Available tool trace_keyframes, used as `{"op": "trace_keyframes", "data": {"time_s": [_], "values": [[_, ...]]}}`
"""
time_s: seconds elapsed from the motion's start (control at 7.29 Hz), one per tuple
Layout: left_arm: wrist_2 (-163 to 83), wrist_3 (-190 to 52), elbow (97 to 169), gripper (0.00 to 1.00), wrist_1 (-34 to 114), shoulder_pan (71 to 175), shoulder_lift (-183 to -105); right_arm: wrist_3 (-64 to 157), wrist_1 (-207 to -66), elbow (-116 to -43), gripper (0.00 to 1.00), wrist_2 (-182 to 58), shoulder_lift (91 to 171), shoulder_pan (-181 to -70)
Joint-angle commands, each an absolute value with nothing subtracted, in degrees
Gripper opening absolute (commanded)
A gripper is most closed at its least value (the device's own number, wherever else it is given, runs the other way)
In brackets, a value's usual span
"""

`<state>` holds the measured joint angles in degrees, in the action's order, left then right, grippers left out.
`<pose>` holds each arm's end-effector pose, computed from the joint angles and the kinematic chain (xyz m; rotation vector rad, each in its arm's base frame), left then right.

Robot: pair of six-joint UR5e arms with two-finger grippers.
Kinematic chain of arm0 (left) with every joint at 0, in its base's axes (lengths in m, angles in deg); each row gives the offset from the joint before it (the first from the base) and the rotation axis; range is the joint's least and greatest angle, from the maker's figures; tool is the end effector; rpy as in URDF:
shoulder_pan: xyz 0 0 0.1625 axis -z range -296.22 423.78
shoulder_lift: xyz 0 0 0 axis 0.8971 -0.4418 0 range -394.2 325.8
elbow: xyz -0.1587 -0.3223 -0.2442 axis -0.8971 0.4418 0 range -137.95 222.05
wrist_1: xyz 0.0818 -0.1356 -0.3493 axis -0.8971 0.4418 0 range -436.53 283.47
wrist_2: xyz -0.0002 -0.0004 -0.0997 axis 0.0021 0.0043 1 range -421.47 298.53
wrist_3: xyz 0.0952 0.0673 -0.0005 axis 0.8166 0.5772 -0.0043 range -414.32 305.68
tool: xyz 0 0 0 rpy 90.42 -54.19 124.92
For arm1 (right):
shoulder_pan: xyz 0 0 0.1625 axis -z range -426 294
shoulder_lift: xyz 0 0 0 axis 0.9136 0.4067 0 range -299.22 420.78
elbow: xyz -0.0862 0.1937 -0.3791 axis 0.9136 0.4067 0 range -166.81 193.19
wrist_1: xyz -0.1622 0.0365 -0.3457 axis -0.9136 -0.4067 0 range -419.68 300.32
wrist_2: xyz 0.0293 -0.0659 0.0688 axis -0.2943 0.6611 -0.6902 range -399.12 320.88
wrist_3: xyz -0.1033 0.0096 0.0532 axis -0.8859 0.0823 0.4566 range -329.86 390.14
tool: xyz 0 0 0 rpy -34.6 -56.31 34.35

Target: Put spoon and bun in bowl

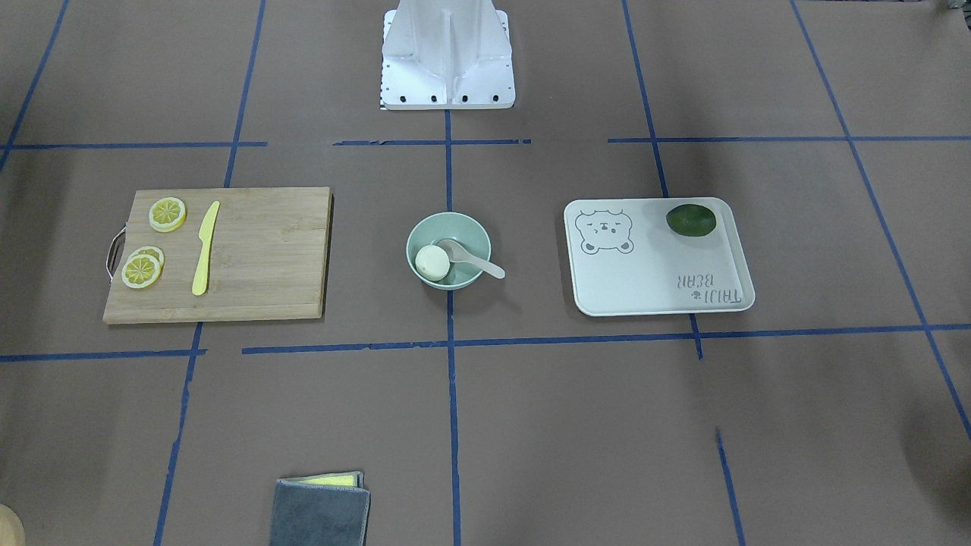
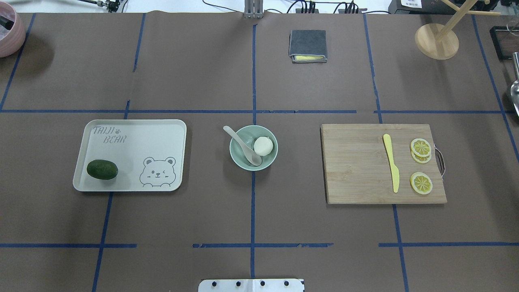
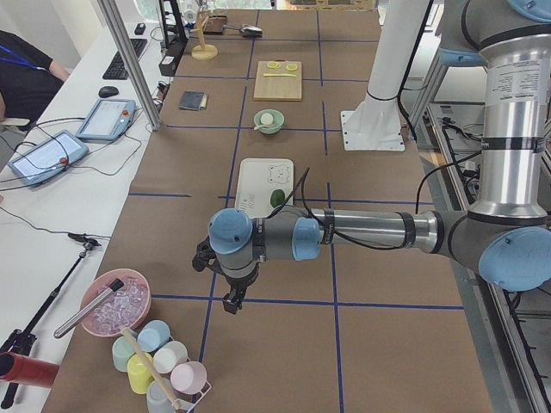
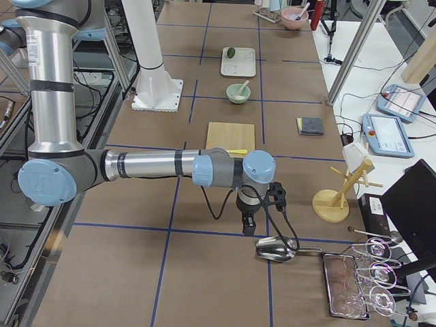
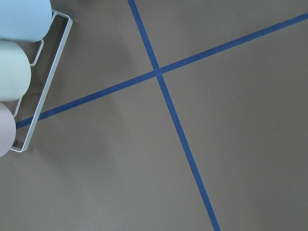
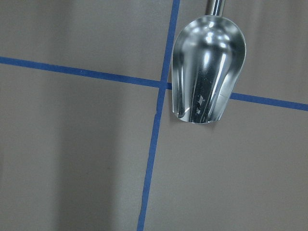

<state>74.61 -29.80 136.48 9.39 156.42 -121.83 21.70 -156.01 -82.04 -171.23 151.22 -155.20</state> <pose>-0.0694 -0.4354 0.6679 0.1574 0.7939 0.3467 0.0488 -0.4531 0.6559 0.0232 -0.7356 -0.1441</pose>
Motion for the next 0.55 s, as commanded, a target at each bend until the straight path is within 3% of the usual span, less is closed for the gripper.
{"op": "trace_keyframes", "data": {"time_s": [0.0, 0.41], "values": [[74.6, -29.8, 136.5, 1.00, 9.4, 156.3, -121.8, 21.7, -156.0, -82.1, 1.00, -171.2, 151.2, -155.2], [74.6, -29.8, 136.5, 1.00, 9.4, 156.3, -121.9, 22.4, -156.0, -82.1, 1.00, -171.3, 151.1, -155.2]]}}
